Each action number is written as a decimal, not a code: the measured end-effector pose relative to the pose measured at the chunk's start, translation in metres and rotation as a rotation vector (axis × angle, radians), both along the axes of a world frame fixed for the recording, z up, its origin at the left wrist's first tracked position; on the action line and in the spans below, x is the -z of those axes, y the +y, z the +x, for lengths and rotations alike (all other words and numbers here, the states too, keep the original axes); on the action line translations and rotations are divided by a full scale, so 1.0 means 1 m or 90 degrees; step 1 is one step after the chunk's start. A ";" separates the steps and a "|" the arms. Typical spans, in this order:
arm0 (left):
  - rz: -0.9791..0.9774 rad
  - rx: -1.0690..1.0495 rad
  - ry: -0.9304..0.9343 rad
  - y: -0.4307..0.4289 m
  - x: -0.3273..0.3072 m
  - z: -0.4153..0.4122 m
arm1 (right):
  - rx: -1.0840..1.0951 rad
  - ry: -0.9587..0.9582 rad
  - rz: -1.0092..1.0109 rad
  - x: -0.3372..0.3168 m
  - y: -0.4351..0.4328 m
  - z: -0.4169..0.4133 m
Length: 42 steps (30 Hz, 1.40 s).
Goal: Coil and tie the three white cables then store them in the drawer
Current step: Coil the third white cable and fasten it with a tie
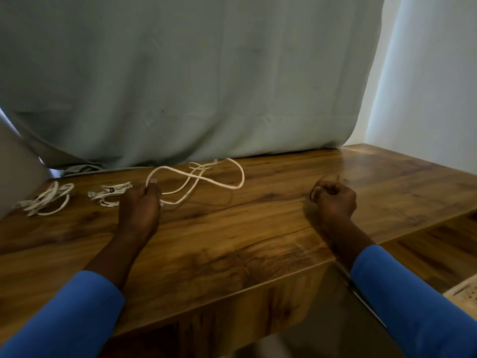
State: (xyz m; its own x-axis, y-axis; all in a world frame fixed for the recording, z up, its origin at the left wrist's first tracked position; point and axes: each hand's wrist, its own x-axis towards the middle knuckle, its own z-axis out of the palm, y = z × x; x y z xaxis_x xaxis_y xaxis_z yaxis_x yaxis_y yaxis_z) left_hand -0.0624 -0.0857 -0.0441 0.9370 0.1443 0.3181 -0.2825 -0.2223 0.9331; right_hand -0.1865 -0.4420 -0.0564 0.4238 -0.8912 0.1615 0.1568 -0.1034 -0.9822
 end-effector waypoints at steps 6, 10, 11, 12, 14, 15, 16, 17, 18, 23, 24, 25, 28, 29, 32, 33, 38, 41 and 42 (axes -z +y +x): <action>0.052 0.011 -0.015 0.002 -0.004 -0.003 | -0.068 0.114 -0.201 0.001 0.011 0.010; 0.188 0.030 -0.078 -0.005 0.000 -0.009 | -0.138 0.061 -0.251 -0.001 0.021 0.009; 0.215 0.041 -0.092 -0.006 0.001 -0.011 | -0.148 0.064 -0.266 -0.001 0.023 0.008; 0.239 0.048 -0.106 -0.006 0.002 -0.012 | -0.162 0.068 -0.279 -0.001 0.024 0.008; 0.273 0.056 -0.129 -0.006 0.004 -0.012 | -0.178 0.086 -0.305 -0.002 0.026 0.009; 0.279 0.062 -0.136 -0.007 0.005 -0.011 | -0.171 0.100 -0.326 -0.003 0.028 0.009; 0.285 0.067 -0.142 -0.007 0.005 -0.010 | -0.144 0.115 -0.364 -0.005 0.030 0.010; 0.290 0.072 -0.146 -0.007 0.005 -0.010 | -0.100 0.124 -0.421 -0.007 0.033 0.012; 0.298 0.075 -0.154 -0.007 0.005 -0.011 | -0.053 0.118 -0.487 -0.009 0.038 0.013; 0.332 0.095 -0.186 -0.009 0.005 -0.014 | -0.179 -0.036 -0.710 -0.024 0.098 0.025; 0.336 0.109 -0.182 -0.009 0.005 -0.016 | -0.263 -0.008 -0.746 -0.024 0.115 0.027; 0.331 0.123 -0.180 -0.008 0.003 -0.018 | -0.337 0.041 -0.785 -0.024 0.128 0.032; 0.239 0.119 -0.185 -0.006 0.002 -0.022 | -0.475 0.134 -0.800 -0.009 0.149 0.056; 0.201 0.095 -0.201 -0.005 0.002 -0.022 | -0.475 0.128 -0.778 -0.005 0.151 0.064; 0.110 0.020 -0.266 0.000 -0.003 -0.024 | -0.379 0.219 -0.773 0.003 0.142 0.094; 0.089 0.012 -0.279 0.001 -0.004 -0.024 | -0.335 0.290 -0.813 0.004 0.139 0.102; 0.117 0.069 -0.303 -0.005 -0.004 -0.019 | -0.329 0.197 -0.723 -0.001 0.148 0.101; 0.145 0.124 -0.321 -0.010 -0.005 -0.017 | -0.394 -0.033 -0.630 -0.011 0.176 0.076; 0.145 0.136 -0.333 -0.011 -0.006 -0.018 | -0.410 -0.073 -0.631 -0.011 0.184 0.073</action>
